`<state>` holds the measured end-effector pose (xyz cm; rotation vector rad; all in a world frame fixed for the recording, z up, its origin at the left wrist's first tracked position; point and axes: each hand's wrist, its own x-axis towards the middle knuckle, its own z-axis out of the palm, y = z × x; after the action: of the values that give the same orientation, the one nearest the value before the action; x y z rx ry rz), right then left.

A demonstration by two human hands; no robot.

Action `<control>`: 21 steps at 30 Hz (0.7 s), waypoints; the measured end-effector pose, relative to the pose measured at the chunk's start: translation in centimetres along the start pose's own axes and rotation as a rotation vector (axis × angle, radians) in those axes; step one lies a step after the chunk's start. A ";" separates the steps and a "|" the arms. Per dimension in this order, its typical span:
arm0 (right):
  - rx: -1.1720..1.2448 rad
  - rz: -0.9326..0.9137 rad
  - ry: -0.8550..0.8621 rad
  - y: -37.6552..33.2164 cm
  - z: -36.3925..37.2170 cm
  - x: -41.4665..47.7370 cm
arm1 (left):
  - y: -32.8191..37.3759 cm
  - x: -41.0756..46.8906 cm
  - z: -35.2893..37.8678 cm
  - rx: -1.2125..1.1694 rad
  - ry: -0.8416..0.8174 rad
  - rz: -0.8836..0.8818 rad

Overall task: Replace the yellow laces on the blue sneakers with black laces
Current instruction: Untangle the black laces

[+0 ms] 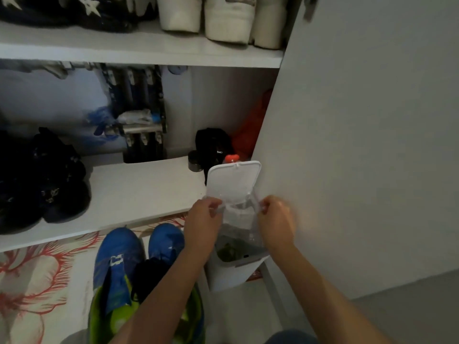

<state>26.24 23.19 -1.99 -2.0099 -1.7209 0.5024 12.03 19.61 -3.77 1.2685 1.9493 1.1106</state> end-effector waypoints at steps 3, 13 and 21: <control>-0.014 -0.052 -0.040 0.2 1.5 -0.3 | -0.7 0.4 1.6 0.089 -0.087 -0.009; -0.235 -0.148 -0.189 0.1 3.0 -1.5 | -1.7 -0.4 -0.8 0.016 -0.220 0.073; -0.224 -0.306 -0.628 -2.5 4.1 -4.5 | -3.2 -2.4 -7.2 0.124 -0.181 0.015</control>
<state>21.28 19.47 -4.11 -1.7835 -2.5033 0.9382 5.81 14.34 -2.87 1.3997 1.8989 0.8608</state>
